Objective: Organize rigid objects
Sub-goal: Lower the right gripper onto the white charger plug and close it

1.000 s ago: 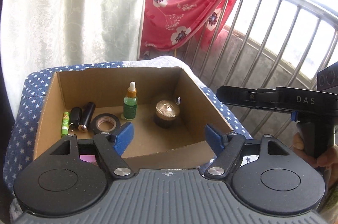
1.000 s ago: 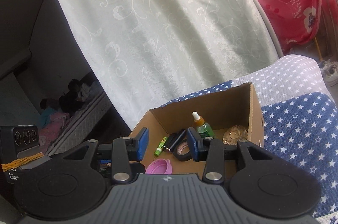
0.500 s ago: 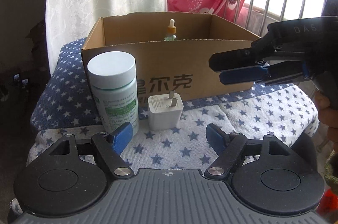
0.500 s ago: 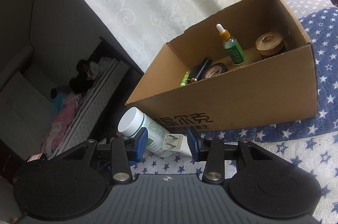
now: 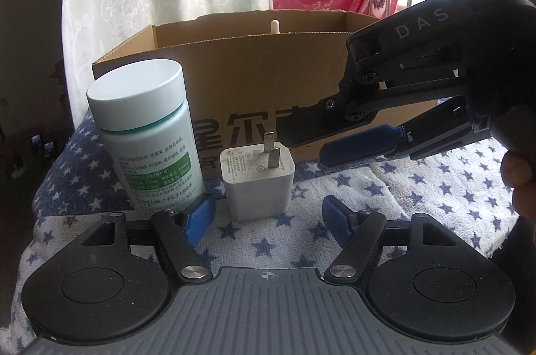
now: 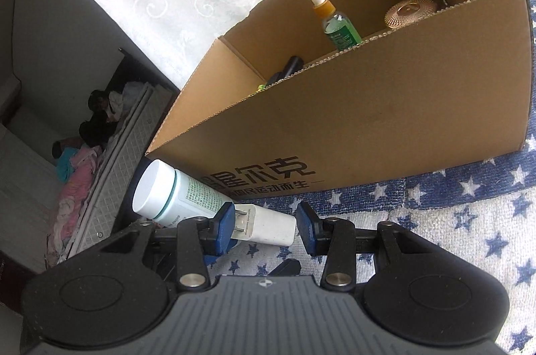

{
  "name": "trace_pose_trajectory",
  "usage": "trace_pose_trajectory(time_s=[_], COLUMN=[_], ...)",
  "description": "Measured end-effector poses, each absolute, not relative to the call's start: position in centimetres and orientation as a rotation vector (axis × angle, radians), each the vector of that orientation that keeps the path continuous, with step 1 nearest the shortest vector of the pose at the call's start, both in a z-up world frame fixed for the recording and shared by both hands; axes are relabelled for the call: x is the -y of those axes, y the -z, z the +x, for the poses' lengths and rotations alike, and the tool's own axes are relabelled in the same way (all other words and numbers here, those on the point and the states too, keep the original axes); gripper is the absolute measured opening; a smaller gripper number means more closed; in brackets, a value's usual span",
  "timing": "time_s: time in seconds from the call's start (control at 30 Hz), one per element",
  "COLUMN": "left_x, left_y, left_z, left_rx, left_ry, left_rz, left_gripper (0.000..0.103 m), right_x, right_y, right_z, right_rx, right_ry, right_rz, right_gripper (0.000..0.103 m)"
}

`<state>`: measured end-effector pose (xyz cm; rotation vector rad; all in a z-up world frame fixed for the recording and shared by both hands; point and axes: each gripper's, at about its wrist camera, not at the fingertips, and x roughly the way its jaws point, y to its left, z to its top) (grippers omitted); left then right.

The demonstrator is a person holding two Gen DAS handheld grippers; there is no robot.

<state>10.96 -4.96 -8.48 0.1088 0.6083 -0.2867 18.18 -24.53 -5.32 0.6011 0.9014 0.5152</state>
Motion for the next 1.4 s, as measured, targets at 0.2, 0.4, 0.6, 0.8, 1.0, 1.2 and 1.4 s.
trace_pose_trajectory(time_s=[0.2,0.4,0.6,0.8,1.0,1.2,1.4], left_x=[5.1,4.1,4.3,5.4,6.0,6.2,6.6], left_y=[8.9,8.3,7.8,7.4,7.9,7.9,8.0], left_z=[11.6,11.7,10.5,9.6,9.4,9.9,10.9], left_rx=[-0.627,-0.658,-0.686,-0.714,-0.721,-0.72,-0.729], left_ry=[0.253,0.263,0.316,0.381,0.379,0.38,0.385], left_rz=[0.085,0.033,0.021,0.029,0.071,0.075,0.067], left_gripper=[0.054,0.042,0.042,0.042,0.042,0.043,0.045], right_x=[24.4,25.0,25.9,27.0,27.6,27.4,27.4], right_y=[6.4,6.4,5.9,5.4,6.1,6.1,6.1], right_z=[18.7,18.1,16.4,14.8,14.7,14.8,14.9], right_rx=[-0.925,-0.928,-0.919,-0.907,-0.911,-0.901,-0.901], right_ry=[-0.53,-0.536,-0.512,-0.475,-0.44,-0.437,-0.436], right_rz=[0.644,0.678,0.689,0.691,0.695,0.68,0.686], right_gripper=[0.04,0.038,0.038,0.038,0.039,0.039,0.04])
